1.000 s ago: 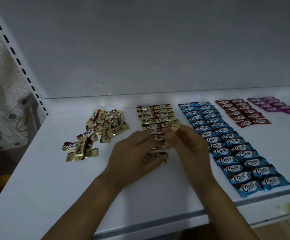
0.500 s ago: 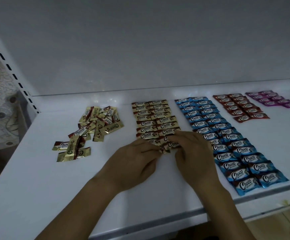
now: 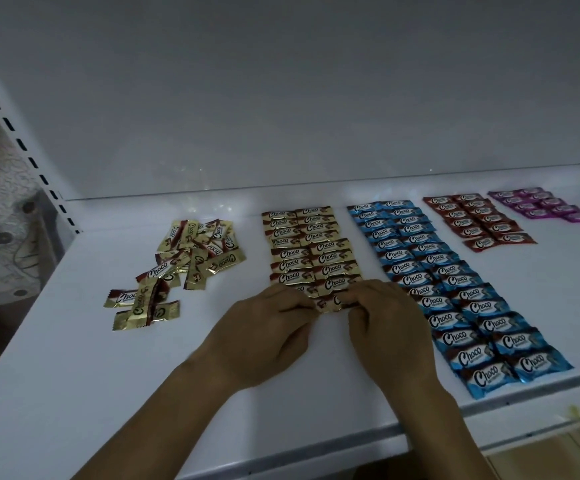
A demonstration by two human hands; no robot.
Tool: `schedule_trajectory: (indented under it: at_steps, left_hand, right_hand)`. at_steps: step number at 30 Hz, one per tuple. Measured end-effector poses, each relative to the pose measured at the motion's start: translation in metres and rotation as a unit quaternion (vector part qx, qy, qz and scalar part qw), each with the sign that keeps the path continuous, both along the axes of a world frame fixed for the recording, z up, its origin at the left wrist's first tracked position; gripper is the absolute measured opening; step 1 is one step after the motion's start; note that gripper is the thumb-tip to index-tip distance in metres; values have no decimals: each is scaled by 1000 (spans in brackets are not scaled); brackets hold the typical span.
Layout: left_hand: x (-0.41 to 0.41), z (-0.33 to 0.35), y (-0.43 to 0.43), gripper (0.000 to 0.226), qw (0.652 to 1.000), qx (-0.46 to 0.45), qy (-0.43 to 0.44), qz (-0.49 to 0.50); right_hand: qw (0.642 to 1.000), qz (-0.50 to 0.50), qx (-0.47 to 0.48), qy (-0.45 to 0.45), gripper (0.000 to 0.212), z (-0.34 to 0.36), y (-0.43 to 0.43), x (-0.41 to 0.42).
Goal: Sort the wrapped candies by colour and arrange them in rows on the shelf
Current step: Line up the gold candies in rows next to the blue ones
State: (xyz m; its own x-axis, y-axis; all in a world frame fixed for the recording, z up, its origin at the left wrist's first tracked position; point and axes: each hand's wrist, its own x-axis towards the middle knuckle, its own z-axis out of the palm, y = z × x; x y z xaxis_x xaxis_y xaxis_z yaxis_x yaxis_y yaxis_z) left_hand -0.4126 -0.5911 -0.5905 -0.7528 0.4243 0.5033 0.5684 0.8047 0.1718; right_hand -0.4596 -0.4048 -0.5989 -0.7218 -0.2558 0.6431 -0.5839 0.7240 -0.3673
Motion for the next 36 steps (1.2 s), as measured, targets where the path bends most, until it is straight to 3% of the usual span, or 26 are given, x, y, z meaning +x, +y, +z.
schedule_trajectory:
  at_steps: [6, 9, 13, 16, 19, 22, 26, 32, 36]
  left_hand:
    - [2, 3, 0, 29, 997, 0, 58, 42]
    - [1, 9, -8, 41, 992, 9, 62, 109]
    - [6, 17, -50, 89, 960, -24, -24, 278]
    - [28, 11, -87, 116, 925, -24, -108, 363]
    - [43, 4, -109, 125, 889, 45, -175, 421]
    - [40, 2, -110, 129, 884, 82, -187, 421]
    - [38, 0, -112, 131, 889, 86, -188, 409]
    - [36, -5, -113, 139, 906, 103, -133, 388]
    - [37, -8, -112, 123, 920, 110, -95, 363]
  right_hand:
    - [1000, -2, -10, 23, 26, 7, -1, 3]
    - [999, 33, -29, 7, 25, 16, -12, 8]
    - [981, 138, -79, -113, 28, 37, -60, 17]
    - [967, 176, -25, -183, 31, 45, -115, 11]
    - [965, 139, 51, -218, 38, 46, -173, -10]
    - [958, 69, 133, -243, 48, 36, -208, -42]
    - [954, 26, 110, -276, 54, 24, -229, -65]
    - [952, 148, 91, -253, 29, 21, -237, -37]
    - [902, 223, -54, -365, 34, 28, -221, -15]
